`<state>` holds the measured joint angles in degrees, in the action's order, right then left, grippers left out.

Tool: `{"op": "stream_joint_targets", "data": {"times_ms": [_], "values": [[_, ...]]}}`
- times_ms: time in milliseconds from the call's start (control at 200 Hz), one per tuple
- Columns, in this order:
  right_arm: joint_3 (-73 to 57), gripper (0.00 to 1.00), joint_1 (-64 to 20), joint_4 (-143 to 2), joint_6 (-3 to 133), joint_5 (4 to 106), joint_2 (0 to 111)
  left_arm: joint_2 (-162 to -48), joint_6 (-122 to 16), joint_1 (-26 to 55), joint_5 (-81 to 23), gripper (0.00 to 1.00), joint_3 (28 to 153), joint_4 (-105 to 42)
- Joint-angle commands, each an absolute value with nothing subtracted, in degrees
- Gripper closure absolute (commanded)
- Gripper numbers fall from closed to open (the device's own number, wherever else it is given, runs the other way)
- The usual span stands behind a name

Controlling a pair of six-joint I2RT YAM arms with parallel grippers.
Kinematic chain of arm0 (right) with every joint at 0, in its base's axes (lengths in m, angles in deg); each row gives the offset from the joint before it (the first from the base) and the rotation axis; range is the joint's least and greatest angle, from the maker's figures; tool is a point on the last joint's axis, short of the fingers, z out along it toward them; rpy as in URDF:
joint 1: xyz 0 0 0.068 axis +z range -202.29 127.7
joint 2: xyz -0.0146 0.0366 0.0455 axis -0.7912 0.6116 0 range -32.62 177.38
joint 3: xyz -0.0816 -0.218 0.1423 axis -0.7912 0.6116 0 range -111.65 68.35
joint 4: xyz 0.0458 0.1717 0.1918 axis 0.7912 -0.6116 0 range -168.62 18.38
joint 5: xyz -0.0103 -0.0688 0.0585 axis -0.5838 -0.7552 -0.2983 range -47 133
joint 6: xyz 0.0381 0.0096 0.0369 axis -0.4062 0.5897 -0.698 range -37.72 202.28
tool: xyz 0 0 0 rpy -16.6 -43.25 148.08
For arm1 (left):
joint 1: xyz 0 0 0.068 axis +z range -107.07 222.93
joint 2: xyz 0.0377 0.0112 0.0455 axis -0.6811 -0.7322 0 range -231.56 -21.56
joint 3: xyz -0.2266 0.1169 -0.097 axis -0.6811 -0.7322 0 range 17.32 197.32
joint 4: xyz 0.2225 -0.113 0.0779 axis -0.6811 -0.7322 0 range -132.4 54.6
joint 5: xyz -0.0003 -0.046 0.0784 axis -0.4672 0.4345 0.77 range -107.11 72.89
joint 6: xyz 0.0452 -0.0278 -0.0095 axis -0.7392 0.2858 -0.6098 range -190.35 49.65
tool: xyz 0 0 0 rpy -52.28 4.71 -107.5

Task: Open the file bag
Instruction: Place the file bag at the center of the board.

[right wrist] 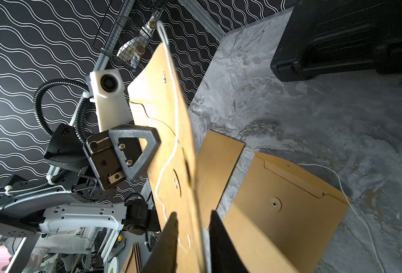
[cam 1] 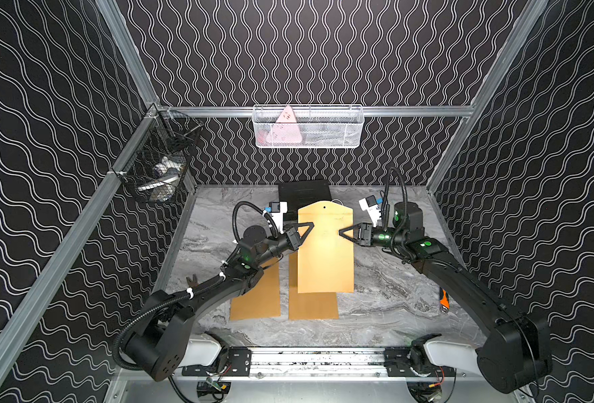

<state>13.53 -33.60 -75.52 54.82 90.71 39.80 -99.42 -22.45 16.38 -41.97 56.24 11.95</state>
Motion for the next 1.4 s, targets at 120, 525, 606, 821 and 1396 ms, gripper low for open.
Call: {"op": "stream_joint_targets", "data": {"times_ms": [120, 525, 606, 821, 1396], "values": [[12.05, 1.0, -33.49, -81.62, 56.55, 87.52, 39.59, -102.8, -19.04, 16.56, -40.36, 0.95, 54.66, 21.1], [0.91, 1.0, -33.57, -105.76, 64.66, 71.87, 38.97, -96.89, -25.19, 19.54, -37.77, 0.59, 51.58, 8.44], [-1.55, 1.0, -33.57, -110.8, 65.69, 68.67, 38.31, -95.32, -25.94, 20.55, -37.68, 0.58, 51.11, 6.35], [-7.0, 1.0, -33.57, -122.3, 66.28, 60.73, 37.6, -93.2, -27.3, 21.59, -37.94, 0.57, 50.37, 3.9], [-15.09, 1.0, -34.16, -137.56, 72.78, 53.86, 49.82, -87.85, -28.85, 22.36, -38.69, 0.57, 47.21, 2.35]]}}
